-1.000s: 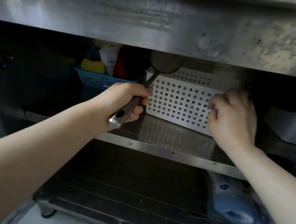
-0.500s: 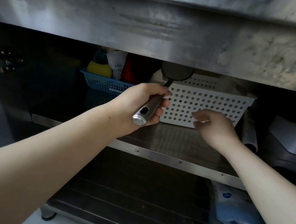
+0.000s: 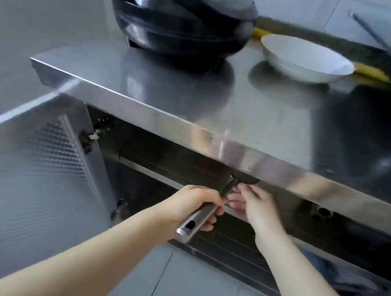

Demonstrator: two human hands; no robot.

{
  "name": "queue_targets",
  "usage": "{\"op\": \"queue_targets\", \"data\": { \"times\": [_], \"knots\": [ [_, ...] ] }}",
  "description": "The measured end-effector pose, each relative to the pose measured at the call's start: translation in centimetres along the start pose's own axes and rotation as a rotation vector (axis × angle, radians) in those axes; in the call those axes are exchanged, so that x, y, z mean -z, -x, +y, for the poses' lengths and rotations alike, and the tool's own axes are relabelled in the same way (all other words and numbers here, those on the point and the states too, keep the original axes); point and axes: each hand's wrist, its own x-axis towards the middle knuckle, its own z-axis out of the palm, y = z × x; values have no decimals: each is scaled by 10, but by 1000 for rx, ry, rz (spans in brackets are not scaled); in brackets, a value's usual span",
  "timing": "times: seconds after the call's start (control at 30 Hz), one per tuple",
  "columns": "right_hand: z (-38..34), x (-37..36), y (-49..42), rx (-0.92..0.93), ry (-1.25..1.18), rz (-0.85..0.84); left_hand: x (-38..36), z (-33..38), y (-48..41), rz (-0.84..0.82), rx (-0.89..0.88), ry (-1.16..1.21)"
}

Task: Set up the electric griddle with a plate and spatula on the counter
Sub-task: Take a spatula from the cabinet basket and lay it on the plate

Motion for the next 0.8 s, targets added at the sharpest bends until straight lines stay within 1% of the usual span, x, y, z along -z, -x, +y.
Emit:
{"op": "queue_targets", "data": {
  "times": [0.13,0.17,0.33,0.43,0.5,0.63,0.73,0.8],
  "knots": [
    [-40,-4,67,-315,-120,-94,-14,34,54,45,143,-19],
    [-60,-2,88,-384,-108,-123,-21,50,75,46,188,-22],
    [-117,7,163,-571,0,-305,-40,90,154,51,295,-104],
    [-154,21,195,-556,103,-415,-53,116,195,51,310,-112],
    [-180,32,213,-559,102,-453,-62,135,214,82,300,-127],
    [-234,52,240,-486,103,-479,-78,179,245,158,255,-134],
    [-274,62,253,-421,124,-475,-85,207,260,177,218,-139],
    [-294,70,252,-369,69,-452,-90,226,266,194,180,-154]
  ]
}}
